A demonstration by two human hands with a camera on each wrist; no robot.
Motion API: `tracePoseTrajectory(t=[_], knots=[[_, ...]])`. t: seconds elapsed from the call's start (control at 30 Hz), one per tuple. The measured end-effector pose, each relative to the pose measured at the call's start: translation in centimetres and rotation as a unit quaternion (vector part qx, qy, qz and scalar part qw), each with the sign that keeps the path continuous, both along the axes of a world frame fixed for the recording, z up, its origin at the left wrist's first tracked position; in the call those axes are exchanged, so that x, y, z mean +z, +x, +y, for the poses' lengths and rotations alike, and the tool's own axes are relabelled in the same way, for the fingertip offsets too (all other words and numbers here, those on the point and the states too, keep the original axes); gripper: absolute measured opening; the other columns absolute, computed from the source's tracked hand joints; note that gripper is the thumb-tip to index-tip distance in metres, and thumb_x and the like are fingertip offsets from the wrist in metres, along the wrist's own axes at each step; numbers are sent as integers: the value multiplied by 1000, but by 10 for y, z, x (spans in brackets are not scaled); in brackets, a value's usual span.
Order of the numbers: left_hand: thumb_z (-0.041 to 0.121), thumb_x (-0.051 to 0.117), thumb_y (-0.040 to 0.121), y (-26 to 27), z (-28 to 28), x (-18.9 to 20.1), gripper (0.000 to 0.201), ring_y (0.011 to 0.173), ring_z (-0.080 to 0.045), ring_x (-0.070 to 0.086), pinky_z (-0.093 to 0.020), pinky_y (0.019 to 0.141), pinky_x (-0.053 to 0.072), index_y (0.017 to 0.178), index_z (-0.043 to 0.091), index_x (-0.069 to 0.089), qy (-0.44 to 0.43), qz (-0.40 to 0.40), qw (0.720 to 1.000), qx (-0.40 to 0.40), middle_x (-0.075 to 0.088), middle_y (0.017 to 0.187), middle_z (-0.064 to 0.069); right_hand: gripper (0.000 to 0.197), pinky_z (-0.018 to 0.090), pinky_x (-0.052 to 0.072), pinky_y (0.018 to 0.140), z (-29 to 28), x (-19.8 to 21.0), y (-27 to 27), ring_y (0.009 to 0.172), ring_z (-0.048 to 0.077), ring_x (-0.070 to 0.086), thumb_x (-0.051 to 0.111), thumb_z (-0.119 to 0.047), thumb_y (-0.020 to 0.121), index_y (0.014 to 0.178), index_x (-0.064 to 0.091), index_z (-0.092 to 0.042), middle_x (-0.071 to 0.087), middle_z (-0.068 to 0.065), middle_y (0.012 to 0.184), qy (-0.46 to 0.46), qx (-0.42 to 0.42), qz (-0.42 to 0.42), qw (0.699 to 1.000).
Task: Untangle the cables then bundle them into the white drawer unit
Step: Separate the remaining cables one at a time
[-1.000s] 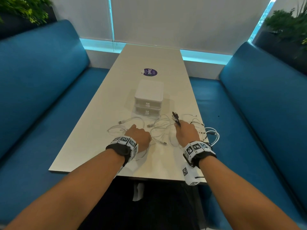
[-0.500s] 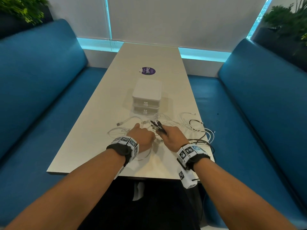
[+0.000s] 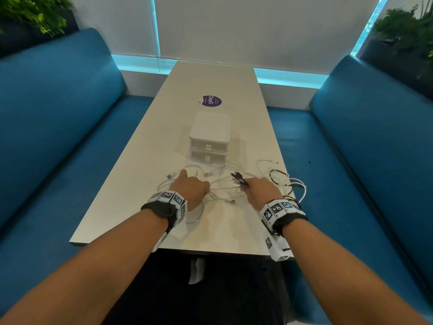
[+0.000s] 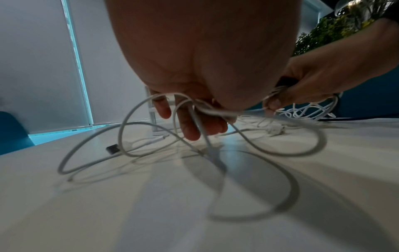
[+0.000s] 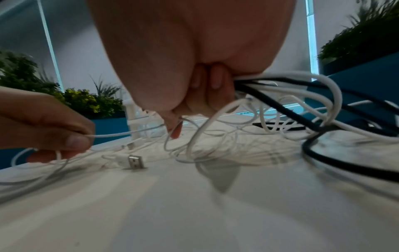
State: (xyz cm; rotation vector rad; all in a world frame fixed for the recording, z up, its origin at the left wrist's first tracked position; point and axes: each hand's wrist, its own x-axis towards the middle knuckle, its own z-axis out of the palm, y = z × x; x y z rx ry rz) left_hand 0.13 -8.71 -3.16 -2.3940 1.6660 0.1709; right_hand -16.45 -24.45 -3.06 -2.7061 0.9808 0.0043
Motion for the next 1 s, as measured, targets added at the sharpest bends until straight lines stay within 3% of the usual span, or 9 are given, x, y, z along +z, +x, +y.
tracePoseTrajectory(t=[0.1, 0.27, 0.33, 0.4, 0.47, 0.57, 0.73, 0.83, 1.0], knots=[[19, 35, 103, 1, 0, 0, 23, 78, -25, 55, -41, 95, 29, 116, 25, 53, -7, 0, 1000, -9, 67, 88, -1, 29, 35, 50, 73, -1, -3, -3, 90, 31, 64, 43, -34, 102, 111, 65, -17, 66, 9, 98, -19, -30, 18, 999], [17, 40, 99, -19, -10, 5, 23, 84, -25, 60, -40, 98, 30, 109, 25, 60, 0, -11, 1000, -3, 66, 95, -2, 27, 40, 53, 76, 19, -7, 6, 92, 33, 63, 40, -34, 102, 117, 60, -23, 67, 10, 100, -24, 1, -48, 999], [16, 39, 98, -28, -15, 8, 22, 84, -25, 60, -40, 94, 31, 101, 26, 59, -9, -9, 1000, -5, 65, 92, -1, 27, 42, 53, 74, 26, -9, 10, 88, 33, 63, 41, -34, 102, 119, 59, -25, 68, 9, 97, -5, 35, -57, 998], [17, 38, 100, -33, -19, 9, 22, 79, -24, 56, -40, 89, 31, 94, 27, 56, -26, -7, 1000, -2, 59, 84, 3, 24, 42, 53, 72, 29, -10, 12, 86, 32, 63, 43, -34, 101, 110, 62, -22, 68, 8, 93, 25, 59, -62, 996], [19, 36, 103, -32, -20, 8, 21, 75, -24, 51, -39, 88, 34, 102, 26, 56, -51, 2, 999, 3, 55, 79, 5, 25, 41, 52, 72, 27, -9, 12, 84, 31, 63, 46, -34, 101, 102, 65, -17, 69, 9, 91, 68, 52, -78, 993], [27, 31, 108, -30, -18, 7, 25, 82, -28, 59, -41, 91, 37, 113, 20, 54, -71, 7, 997, -4, 67, 91, -2, 24, 39, 51, 72, 24, -7, 14, 84, 30, 64, 50, -34, 99, 99, 67, -17, 70, 8, 89, 93, 27, -91, 991], [32, 34, 107, -12, -10, 5, 25, 91, -28, 65, -43, 93, 33, 105, 21, 56, -55, -12, 998, 6, 70, 96, -3, 26, 38, 51, 74, 10, -10, 9, 91, 33, 63, 44, -36, 101, 108, 62, -19, 68, 10, 98, 16, -6, -27, 999], [30, 35, 107, -7, -7, 5, 26, 88, -26, 65, -43, 94, 33, 98, 23, 58, -53, -7, 999, -3, 70, 92, -1, 27, 36, 47, 72, 6, -11, 6, 93, 32, 63, 42, -35, 101, 110, 62, -19, 67, 10, 102, -8, -31, -4, 999], [22, 40, 103, -18, -16, 4, 20, 86, -26, 64, -43, 92, 33, 100, 26, 60, -49, -20, 999, -9, 70, 92, 1, 26, 38, 50, 75, 18, -9, 15, 95, 33, 62, 39, -34, 101, 112, 59, -20, 66, 9, 104, -18, -11, -37, 999]])
